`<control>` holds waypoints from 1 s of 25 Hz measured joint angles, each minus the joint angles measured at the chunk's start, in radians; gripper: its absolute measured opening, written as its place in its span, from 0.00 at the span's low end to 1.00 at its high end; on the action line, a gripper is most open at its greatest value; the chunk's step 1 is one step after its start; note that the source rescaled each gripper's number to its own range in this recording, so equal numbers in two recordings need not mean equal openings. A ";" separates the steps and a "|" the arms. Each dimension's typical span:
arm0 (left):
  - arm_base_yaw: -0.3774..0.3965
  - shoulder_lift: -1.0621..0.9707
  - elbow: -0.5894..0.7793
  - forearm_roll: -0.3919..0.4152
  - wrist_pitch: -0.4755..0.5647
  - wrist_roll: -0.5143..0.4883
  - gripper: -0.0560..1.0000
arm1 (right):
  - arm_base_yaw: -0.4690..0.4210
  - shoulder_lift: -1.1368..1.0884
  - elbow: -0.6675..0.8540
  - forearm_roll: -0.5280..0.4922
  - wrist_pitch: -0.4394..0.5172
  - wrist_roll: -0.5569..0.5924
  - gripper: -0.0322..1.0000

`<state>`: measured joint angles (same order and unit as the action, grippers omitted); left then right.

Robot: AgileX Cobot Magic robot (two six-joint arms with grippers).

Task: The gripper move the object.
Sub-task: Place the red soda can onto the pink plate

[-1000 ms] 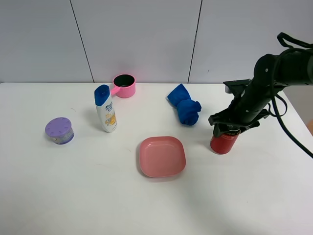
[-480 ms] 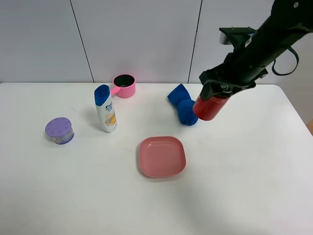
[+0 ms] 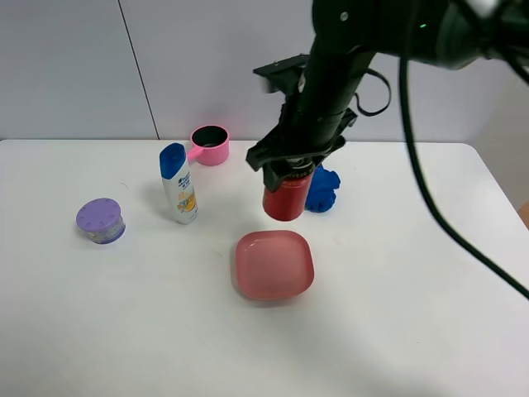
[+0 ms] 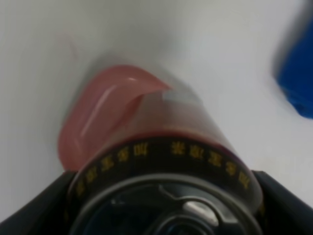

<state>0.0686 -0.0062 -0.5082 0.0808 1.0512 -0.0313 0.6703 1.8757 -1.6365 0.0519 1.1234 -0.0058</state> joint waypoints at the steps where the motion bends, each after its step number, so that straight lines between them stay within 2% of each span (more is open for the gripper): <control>1: 0.000 0.000 0.000 0.000 0.000 0.000 1.00 | 0.021 0.018 -0.010 0.000 0.000 0.000 0.03; 6: 0.000 0.000 0.000 0.000 0.000 0.000 1.00 | 0.067 0.071 -0.015 0.012 0.002 0.006 0.03; 15: 0.000 0.000 0.000 0.000 0.000 0.000 1.00 | 0.067 0.117 -0.015 -0.038 0.031 0.023 0.03; 25: 0.000 0.000 0.000 0.000 0.000 0.000 1.00 | 0.067 0.121 -0.008 0.002 0.034 0.030 0.03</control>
<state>0.0686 -0.0062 -0.5082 0.0808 1.0512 -0.0313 0.7377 1.9963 -1.6445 0.0540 1.1570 0.0237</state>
